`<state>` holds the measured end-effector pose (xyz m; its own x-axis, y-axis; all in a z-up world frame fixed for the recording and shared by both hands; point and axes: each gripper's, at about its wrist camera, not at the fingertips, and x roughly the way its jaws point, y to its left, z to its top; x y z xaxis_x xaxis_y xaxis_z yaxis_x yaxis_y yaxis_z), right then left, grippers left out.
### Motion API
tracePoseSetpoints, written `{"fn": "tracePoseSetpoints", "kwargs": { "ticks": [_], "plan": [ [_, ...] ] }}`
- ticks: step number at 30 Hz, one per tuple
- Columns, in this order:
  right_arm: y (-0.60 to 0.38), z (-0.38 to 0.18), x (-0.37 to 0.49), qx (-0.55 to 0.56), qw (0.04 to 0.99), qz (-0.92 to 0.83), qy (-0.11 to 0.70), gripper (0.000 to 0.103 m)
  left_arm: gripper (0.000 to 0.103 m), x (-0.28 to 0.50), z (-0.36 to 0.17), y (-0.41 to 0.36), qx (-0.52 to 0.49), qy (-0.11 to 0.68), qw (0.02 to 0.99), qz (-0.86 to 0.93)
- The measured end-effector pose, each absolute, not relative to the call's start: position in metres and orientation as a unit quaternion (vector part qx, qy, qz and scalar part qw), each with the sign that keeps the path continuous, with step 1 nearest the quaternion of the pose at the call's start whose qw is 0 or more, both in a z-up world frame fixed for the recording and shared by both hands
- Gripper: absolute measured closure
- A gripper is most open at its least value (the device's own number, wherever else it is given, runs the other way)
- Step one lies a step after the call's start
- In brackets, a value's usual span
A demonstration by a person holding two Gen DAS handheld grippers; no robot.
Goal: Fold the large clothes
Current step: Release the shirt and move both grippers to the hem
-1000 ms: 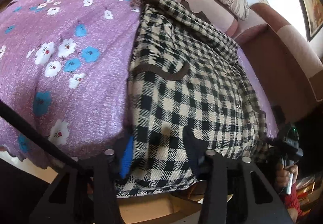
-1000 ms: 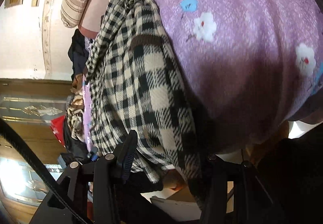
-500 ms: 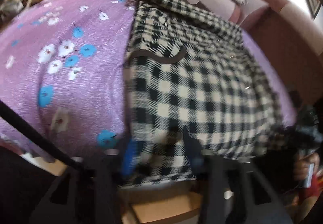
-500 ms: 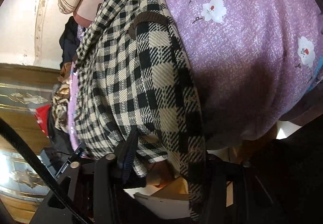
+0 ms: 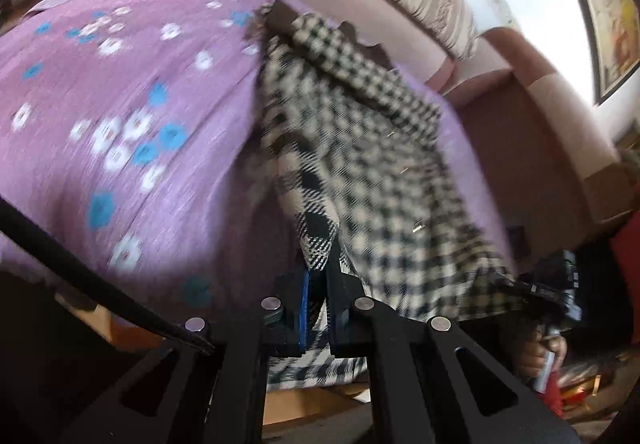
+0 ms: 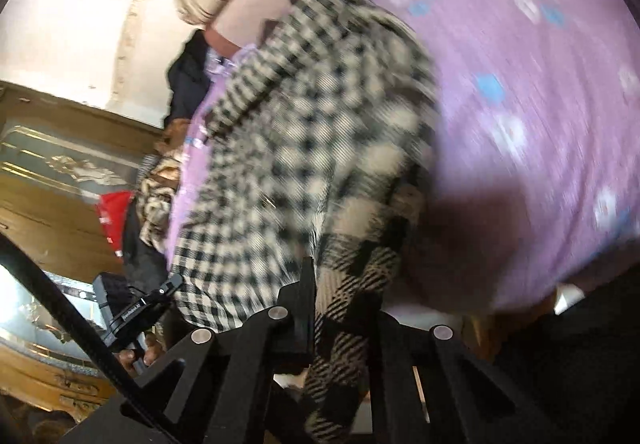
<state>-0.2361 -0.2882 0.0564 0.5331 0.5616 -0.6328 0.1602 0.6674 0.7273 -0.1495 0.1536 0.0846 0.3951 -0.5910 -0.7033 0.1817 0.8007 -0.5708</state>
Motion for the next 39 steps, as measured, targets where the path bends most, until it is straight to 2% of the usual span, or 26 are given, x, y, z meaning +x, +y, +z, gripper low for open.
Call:
{"fn": "tracePoseSetpoints", "kwargs": {
  "ticks": [8,13,19,24,27,28,30,32,33,34,39],
  "plan": [
    [-0.312,0.111,-0.134,0.368,0.828,0.117,0.408,0.097,0.097,-0.044,0.132,0.130,-0.218,0.463,0.823,-0.245],
    [-0.335,0.122,-0.050,0.383,0.843,0.072,0.370,0.097,0.097,0.049,0.130,0.127,-0.240,0.458,0.832,-0.200],
    [-0.359,0.104,0.024,0.390,0.843,0.013,0.370,0.097,0.097,0.128,0.112,0.121,-0.230,0.457,0.845,-0.154],
    [-0.373,0.082,0.059,0.393,0.832,-0.006,0.392,0.096,0.096,0.159,0.099,0.109,-0.200,0.463,0.849,-0.156],
    [-0.385,0.071,0.077,0.419,0.819,-0.004,0.393,0.094,0.096,0.172,0.098,0.109,-0.218,0.454,0.846,-0.176],
    [-0.391,0.067,0.083,0.427,0.815,-0.003,0.392,0.093,0.096,0.176,0.099,0.111,-0.232,0.448,0.844,-0.183],
    [-0.398,0.063,0.091,0.439,0.813,-0.006,0.383,0.079,0.092,0.182,0.102,0.119,-0.265,0.429,0.843,-0.187],
    [-0.406,0.062,0.098,0.446,0.819,-0.014,0.361,0.050,0.075,0.189,0.102,0.128,-0.301,0.413,0.839,-0.185],
    [-0.408,0.063,0.101,0.446,0.823,-0.017,0.352,0.045,0.058,0.191,0.101,0.137,-0.326,0.400,0.839,-0.175],
    [-0.411,0.065,0.103,0.444,0.827,-0.019,0.346,0.044,0.050,0.193,0.100,0.144,-0.347,0.389,0.838,-0.162],
    [-0.417,0.072,0.112,0.423,0.839,-0.035,0.339,0.044,0.050,0.203,0.087,0.171,-0.398,0.393,0.821,-0.118]
  ]
}}
